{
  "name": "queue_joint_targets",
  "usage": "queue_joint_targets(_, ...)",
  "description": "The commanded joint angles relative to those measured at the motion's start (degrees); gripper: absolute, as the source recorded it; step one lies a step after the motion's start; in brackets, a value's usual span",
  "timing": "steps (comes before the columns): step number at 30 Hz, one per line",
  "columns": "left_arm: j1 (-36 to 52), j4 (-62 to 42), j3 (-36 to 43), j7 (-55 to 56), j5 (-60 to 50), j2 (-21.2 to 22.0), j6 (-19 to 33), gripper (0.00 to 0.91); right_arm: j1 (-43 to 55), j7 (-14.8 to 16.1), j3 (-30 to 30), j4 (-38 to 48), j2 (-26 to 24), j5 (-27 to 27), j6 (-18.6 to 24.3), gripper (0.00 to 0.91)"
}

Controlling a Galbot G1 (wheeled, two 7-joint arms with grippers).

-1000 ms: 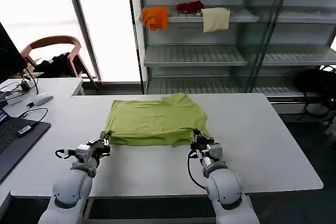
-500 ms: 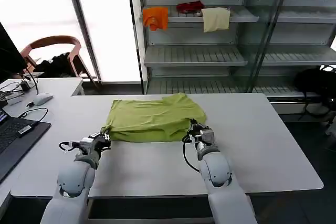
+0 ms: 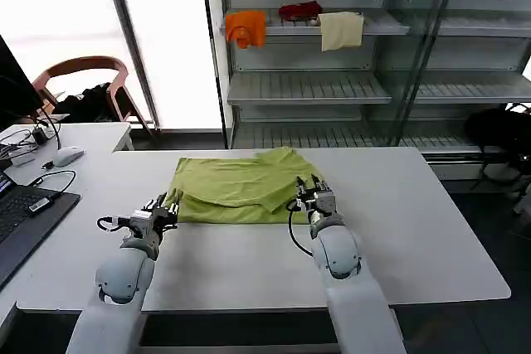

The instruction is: Fold and organize the clothes.

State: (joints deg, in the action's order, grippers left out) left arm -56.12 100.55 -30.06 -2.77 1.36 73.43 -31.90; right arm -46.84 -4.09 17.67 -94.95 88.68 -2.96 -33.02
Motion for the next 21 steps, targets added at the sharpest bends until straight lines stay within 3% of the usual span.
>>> queue_joint_targets(1, -1.39, 3.33, -1.29, 0.24, 0.68, -1.53, -0.1, 0.907, -1.28, -0.34, 1.68, -1.51, -1.23, 0.37, -0.09, 0.907)
queue_joint_targets(8, -3.6, 3.19, -2.24, 0.07, 1.43, -1.38, 0.07, 0.907, -0.32, -1.64, 5.46, -1.17, -2.86, 6.5, -0.09, 0.907)
queue_joint_targets(12, -4.3, 3.71, -2.48, 0.05, 1.8, -1.33, 0.05, 0.907, 1.62, -5.52, 6.87, -1.07, -1.99, 13.57, 0.25, 0.907)
queue_joint_targets(21, -5.14, 3.82, -2.19, -0.05, 1.67, -1.0, 0.11, 0.907, -0.18, -2.74, 5.9, -1.54, -1.27, 14.97, -0.07, 0.907)
